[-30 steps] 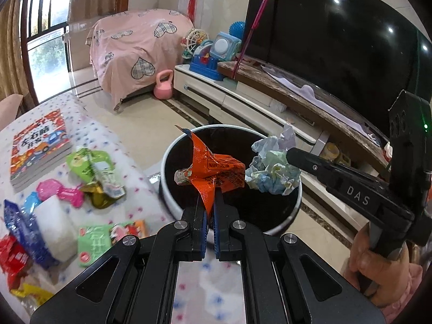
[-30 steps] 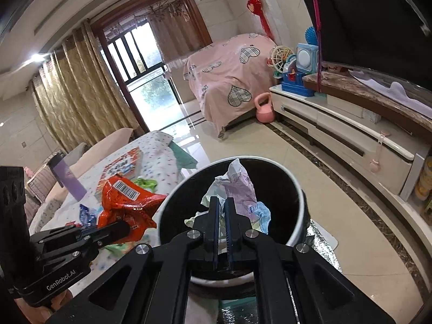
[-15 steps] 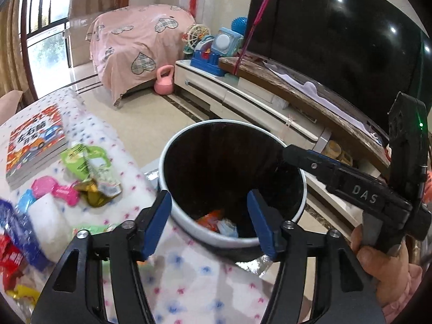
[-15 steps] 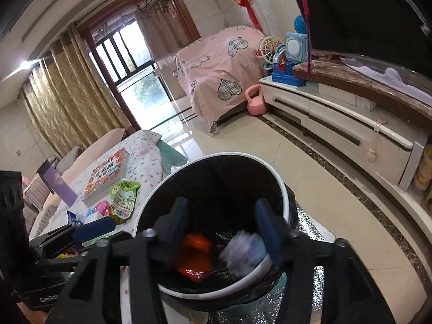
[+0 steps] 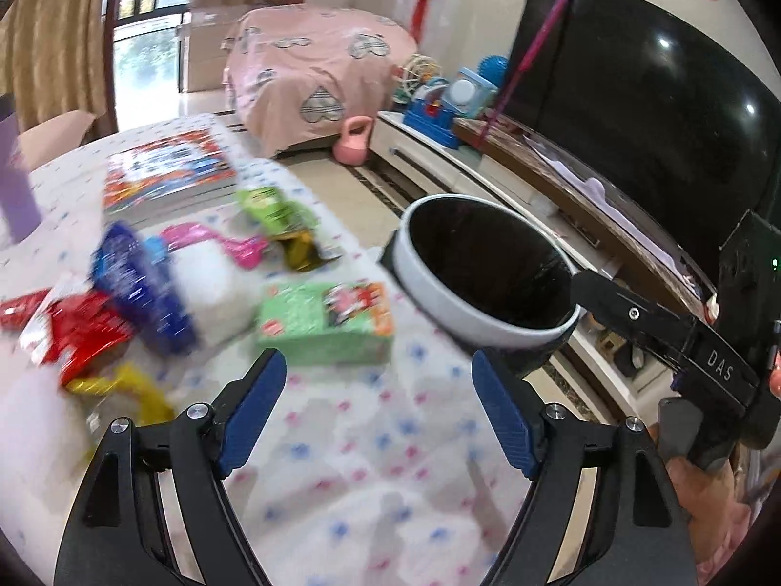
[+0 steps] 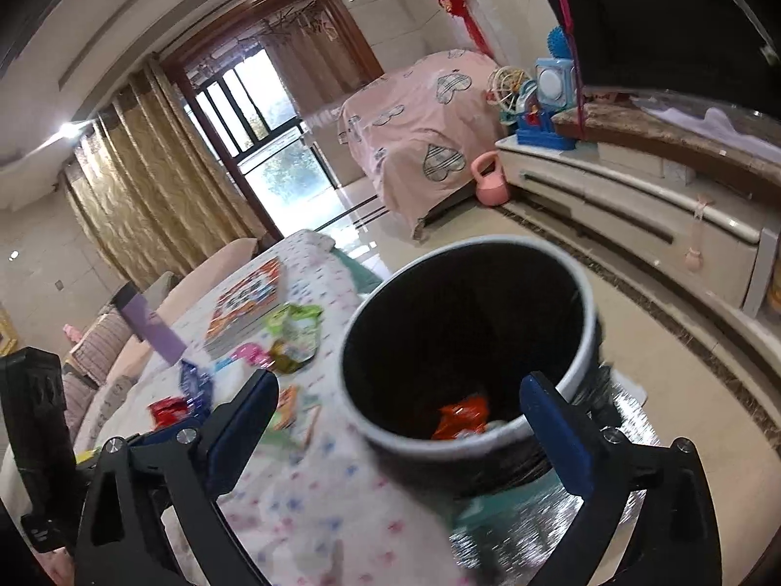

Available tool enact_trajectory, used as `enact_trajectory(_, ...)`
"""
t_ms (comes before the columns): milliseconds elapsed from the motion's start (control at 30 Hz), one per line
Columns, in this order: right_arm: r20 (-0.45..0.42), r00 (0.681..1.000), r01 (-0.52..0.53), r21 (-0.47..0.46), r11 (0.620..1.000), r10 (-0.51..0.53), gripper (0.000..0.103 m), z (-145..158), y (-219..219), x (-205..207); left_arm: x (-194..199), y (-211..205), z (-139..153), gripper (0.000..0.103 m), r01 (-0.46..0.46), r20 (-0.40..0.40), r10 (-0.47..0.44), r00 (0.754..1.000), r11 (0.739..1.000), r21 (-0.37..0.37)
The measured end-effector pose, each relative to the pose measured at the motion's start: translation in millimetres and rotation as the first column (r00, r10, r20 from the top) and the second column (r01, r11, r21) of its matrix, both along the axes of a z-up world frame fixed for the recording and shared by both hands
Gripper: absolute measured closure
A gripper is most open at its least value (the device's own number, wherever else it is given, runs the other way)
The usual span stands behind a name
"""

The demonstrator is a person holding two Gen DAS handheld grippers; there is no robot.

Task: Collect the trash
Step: 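Move both tools back over the table toward the remaining trash, then grasp the white foam net with the left tool while the right tool grasps the yellow bag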

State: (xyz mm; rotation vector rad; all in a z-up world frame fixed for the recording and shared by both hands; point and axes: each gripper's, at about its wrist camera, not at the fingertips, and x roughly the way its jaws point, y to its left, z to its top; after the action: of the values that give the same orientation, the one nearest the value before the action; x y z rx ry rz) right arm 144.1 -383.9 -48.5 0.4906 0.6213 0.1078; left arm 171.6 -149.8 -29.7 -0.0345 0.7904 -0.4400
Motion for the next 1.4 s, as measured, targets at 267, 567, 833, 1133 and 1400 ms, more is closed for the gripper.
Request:
enact_trajectory(267, -0.027, 0.997, -0.069, 0.041, 0.997, 0.070, 0.003, -8, 43, -14, -30, 57, -3, 0.022, -0.093, -0.004, 0.093, 0.996, 0.995, -0.023)
enact_trajectory(567, -0.041, 0.984, -0.172, 0.036, 0.985, 0.173, 0.003, -10, 101, -24, -52, 116, -9, 0.022, -0.190, -0.015, 0.190, 0.982, 0.981, -0.030)
enact_trajectory(833, -0.048, 0.963, -0.264, 0.028, 0.964, 0.265, 0.003, -7, 148, -24, -63, 167, -18, 0.022, -0.275, -0.037, 0.273, 0.961, 0.961, -0.042)
enact_trajectory(1133, -0.069, 0.939, -0.338, 0.014, 0.941, 0.338, 0.003, -10, 188, -12, -57, 205, -20, 0.022, -0.347, -0.047, 0.345, 0.937, 0.937, -0.039)
enact_trajectory(1400, -0.085, 0.919, -0.384, 0.024, 0.923, 0.385, 0.019, -14, 214, 11, -28, 220, -30, 0.022, -0.360, -0.103, 0.354, 0.930, 0.932, -0.044)
